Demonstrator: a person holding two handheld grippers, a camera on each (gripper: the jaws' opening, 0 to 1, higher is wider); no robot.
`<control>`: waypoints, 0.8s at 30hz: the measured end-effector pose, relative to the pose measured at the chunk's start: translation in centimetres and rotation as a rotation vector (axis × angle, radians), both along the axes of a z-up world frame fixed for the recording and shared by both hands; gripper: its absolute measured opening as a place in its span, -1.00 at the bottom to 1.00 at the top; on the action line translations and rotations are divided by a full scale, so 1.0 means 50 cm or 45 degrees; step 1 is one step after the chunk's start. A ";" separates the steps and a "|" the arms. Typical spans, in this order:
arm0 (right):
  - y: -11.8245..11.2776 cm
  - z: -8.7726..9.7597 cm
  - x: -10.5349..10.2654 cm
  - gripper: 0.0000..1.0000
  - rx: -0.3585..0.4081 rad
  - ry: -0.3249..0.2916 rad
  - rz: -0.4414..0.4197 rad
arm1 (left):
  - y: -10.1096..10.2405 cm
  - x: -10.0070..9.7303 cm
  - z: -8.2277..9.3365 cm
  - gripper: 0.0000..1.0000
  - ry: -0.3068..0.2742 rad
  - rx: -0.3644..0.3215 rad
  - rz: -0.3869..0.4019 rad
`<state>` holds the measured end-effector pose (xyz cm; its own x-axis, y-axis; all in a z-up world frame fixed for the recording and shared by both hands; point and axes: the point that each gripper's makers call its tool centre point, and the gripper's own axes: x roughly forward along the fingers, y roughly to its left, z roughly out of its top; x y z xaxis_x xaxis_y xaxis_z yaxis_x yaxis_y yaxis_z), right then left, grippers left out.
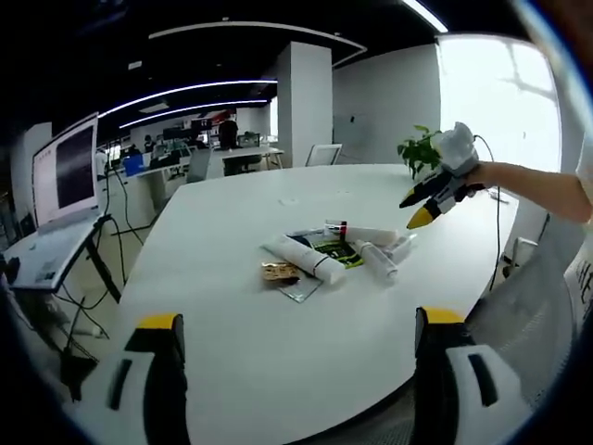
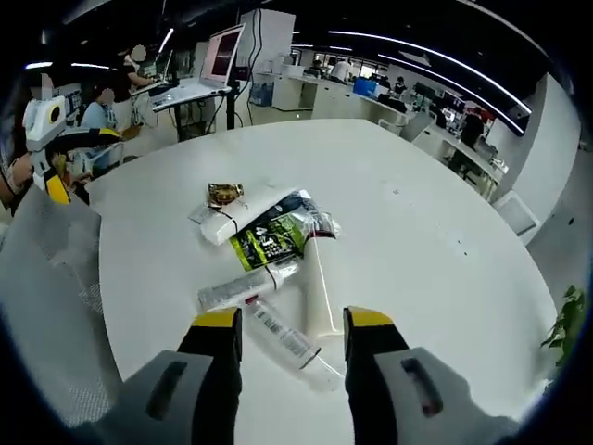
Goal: Arrange the skincare products in the storage area until every visible bottle or jar stands upright without overlapping.
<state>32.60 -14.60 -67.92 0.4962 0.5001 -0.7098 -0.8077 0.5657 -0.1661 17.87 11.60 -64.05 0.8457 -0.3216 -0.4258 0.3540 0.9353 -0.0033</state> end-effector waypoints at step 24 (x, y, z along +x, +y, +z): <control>0.021 -0.107 0.105 -0.13 -0.247 0.219 0.115 | 0.015 0.011 0.002 0.98 -0.036 0.024 0.073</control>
<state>37.87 -13.54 -73.27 0.3194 0.3835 -0.8665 -0.8793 0.4607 -0.1202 18.42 12.35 -63.96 0.8743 -0.2644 -0.4071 0.2995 0.9538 0.0237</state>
